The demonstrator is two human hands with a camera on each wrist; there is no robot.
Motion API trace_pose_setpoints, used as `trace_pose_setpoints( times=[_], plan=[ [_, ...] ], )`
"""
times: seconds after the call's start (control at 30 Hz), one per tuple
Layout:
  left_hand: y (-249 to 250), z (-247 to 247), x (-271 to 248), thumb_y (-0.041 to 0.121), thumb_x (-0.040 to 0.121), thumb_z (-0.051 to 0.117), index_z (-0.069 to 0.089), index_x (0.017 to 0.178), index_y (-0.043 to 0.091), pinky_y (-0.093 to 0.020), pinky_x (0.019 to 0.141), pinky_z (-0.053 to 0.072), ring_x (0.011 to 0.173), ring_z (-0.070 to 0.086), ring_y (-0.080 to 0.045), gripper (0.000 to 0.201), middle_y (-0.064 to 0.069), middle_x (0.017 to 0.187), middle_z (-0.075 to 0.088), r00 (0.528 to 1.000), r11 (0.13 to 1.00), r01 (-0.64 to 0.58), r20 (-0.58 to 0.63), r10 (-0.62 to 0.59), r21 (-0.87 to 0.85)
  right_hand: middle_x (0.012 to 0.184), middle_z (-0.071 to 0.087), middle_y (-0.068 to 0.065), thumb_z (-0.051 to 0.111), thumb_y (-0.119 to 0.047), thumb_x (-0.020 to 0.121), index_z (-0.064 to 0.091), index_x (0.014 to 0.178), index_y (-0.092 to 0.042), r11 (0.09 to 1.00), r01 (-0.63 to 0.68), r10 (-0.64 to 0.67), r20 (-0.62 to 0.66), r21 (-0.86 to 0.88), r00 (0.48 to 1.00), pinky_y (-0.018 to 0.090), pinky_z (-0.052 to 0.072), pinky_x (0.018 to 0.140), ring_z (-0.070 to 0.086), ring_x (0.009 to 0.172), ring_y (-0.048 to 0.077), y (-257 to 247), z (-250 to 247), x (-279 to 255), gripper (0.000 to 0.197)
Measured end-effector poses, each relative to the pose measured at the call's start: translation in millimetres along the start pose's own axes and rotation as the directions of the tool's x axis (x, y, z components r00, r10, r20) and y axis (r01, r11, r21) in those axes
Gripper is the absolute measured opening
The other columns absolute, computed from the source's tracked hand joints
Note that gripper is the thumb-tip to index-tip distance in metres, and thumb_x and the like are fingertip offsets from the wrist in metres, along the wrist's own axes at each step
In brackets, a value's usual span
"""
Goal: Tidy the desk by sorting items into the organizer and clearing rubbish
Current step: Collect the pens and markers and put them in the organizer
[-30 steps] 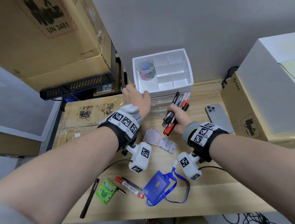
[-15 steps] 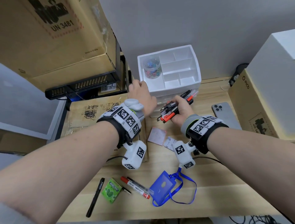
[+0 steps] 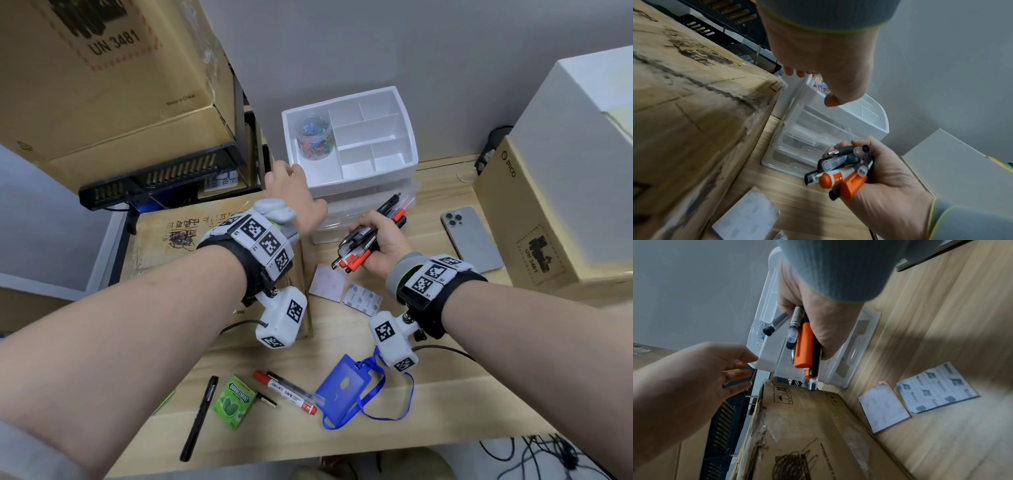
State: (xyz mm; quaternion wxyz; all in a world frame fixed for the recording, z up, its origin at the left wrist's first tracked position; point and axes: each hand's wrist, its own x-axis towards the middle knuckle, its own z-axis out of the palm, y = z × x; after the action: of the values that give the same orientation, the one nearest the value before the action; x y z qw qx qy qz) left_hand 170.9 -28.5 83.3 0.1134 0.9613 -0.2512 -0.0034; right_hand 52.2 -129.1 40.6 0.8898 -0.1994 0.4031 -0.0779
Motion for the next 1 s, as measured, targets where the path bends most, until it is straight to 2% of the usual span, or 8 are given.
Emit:
trace_pose_setpoints(
  times=[0.1,0.2,0.33,0.47,0.6,0.7,0.87,1.0],
  plan=[
    [0,3,1,0.043,0.069,0.063,0.049,0.106,0.009,-0.040,0.087,0.047,0.103,0.041,-0.027,0.052,-0.008,0.118,0.041,1.000,1.000,0.013,-0.002,-0.013,0.023,0.057,0.051,0.007,0.051,0.001,0.088,0.051,0.065,-0.009,1.000,-0.024,0.024,-0.001,0.011,1.000,0.035,0.047,0.068,0.050,0.055,0.021,8,-10,-8,0.025],
    [3,2,1,0.044,0.067,0.065,0.050,0.113,0.008,-0.039,0.087,0.046,0.106,0.041,-0.027,0.060,-0.008,0.121,0.040,1.000,0.999,0.014,0.008,-0.014,0.043,0.055,0.052,0.006,0.052,0.000,0.089,0.052,0.068,-0.011,0.998,-0.043,0.042,0.015,0.040,0.999,0.035,0.051,0.067,0.053,0.050,0.019,17,-23,-18,0.024],
    [5,-1,1,0.037,0.067,0.067,0.048,0.119,0.009,-0.034,0.084,0.044,0.107,0.040,-0.027,0.061,-0.008,0.123,0.039,0.999,0.994,0.019,0.029,-0.022,0.103,0.058,0.052,0.008,0.051,0.001,0.090,0.052,0.077,-0.012,0.998,-0.029,0.029,0.012,0.053,1.000,0.037,0.048,0.082,0.052,0.056,0.021,23,-36,-29,0.018],
    [7,-2,4,0.037,0.064,0.071,0.050,0.113,0.012,-0.036,0.085,0.045,0.106,0.042,-0.026,0.059,-0.008,0.121,0.040,0.998,0.984,0.064,0.019,-0.068,0.168,0.062,0.050,0.007,0.052,0.001,0.089,0.055,0.086,-0.011,1.000,0.000,0.001,-0.024,0.018,1.000,0.036,0.050,0.070,0.050,0.057,0.020,20,-42,-34,0.013],
    [12,-1,9,0.039,0.063,0.071,0.050,0.113,0.012,-0.035,0.087,0.044,0.105,0.041,-0.026,0.060,-0.008,0.120,0.039,0.994,0.974,0.099,0.028,-0.106,0.202,0.054,0.047,0.003,0.052,0.003,0.084,0.048,0.069,-0.013,0.998,0.059,-0.060,-0.146,-0.007,0.987,0.030,0.047,0.060,0.050,0.045,0.015,6,-50,-35,0.022],
    [12,1,10,0.040,0.059,0.070,0.052,0.105,0.014,-0.036,0.085,0.045,0.100,0.040,-0.025,0.056,-0.007,0.114,0.039,0.990,0.969,0.128,0.025,-0.137,0.209,0.053,0.047,0.002,0.053,0.001,0.081,0.046,0.067,-0.013,0.991,0.098,-0.114,-0.179,-0.093,0.977,0.030,0.047,0.057,0.050,0.045,0.016,-9,-55,-37,0.022],
    [14,-11,14,0.045,0.059,0.070,0.052,0.098,0.016,-0.035,0.078,0.039,0.091,0.034,-0.022,0.052,-0.005,0.099,0.032,0.987,0.971,0.121,0.082,-0.141,0.205,0.059,0.049,0.004,0.054,0.000,0.081,0.047,0.074,-0.013,0.948,0.185,-0.221,-0.119,-0.258,0.968,0.031,0.048,0.057,0.048,0.050,0.017,-45,-40,-48,0.016],
    [7,-13,16,0.043,0.062,0.069,0.059,0.103,0.017,-0.039,0.087,0.045,0.101,0.040,-0.025,0.050,-0.005,0.109,0.042,0.989,0.977,0.093,0.099,-0.114,0.191,0.064,0.052,0.008,0.063,-0.002,0.079,0.052,0.080,-0.010,0.838,0.325,-0.364,-0.005,-0.438,0.931,0.033,0.048,0.053,0.051,0.050,0.019,-69,-5,-45,0.014]
  ],
)
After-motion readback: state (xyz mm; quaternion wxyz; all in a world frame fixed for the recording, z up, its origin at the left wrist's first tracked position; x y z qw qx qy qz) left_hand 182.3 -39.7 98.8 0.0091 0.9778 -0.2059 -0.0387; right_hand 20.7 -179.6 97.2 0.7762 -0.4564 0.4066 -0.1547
